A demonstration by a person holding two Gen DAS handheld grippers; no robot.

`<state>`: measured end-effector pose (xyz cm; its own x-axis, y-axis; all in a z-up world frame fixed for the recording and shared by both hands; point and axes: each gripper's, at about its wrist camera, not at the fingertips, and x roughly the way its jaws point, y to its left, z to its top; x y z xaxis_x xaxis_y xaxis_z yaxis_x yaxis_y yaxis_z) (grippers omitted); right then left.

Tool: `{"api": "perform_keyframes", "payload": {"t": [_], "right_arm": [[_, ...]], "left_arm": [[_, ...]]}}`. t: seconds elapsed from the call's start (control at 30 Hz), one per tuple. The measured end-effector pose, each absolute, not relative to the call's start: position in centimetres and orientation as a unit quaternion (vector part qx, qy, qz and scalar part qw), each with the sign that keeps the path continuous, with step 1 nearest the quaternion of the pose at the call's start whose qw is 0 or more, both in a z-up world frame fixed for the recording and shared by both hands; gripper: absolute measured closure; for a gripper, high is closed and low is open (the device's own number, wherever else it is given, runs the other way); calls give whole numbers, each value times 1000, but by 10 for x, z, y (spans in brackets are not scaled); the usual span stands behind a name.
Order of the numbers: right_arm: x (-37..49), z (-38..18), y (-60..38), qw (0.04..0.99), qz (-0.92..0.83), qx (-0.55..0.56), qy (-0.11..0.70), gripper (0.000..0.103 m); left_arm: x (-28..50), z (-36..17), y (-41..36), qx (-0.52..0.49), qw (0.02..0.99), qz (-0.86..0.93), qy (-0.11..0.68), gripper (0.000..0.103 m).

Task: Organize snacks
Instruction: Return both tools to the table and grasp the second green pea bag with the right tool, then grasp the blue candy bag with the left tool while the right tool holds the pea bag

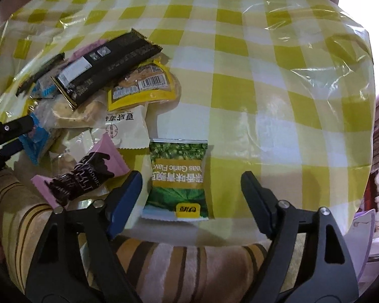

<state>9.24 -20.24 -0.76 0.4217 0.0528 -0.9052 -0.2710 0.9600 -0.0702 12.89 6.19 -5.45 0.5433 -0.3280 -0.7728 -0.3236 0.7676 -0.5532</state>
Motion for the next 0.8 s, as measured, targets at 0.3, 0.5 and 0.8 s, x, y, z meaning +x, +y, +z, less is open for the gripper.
{"api": "perform_keyframes", "payload": {"t": [0.3, 0.5, 0.8], "right_arm": [[94, -10, -200, 839, 118, -95, 523, 59], [89, -6, -210, 844, 133, -66, 515, 62], [76, 11, -236, 861, 148, 1, 487, 63]], "left_arm": [[125, -55, 61, -340, 809, 2, 480, 75], [114, -46, 58, -336, 818, 9, 467, 79], [91, -25, 55, -333, 841, 24, 426, 84]]}}
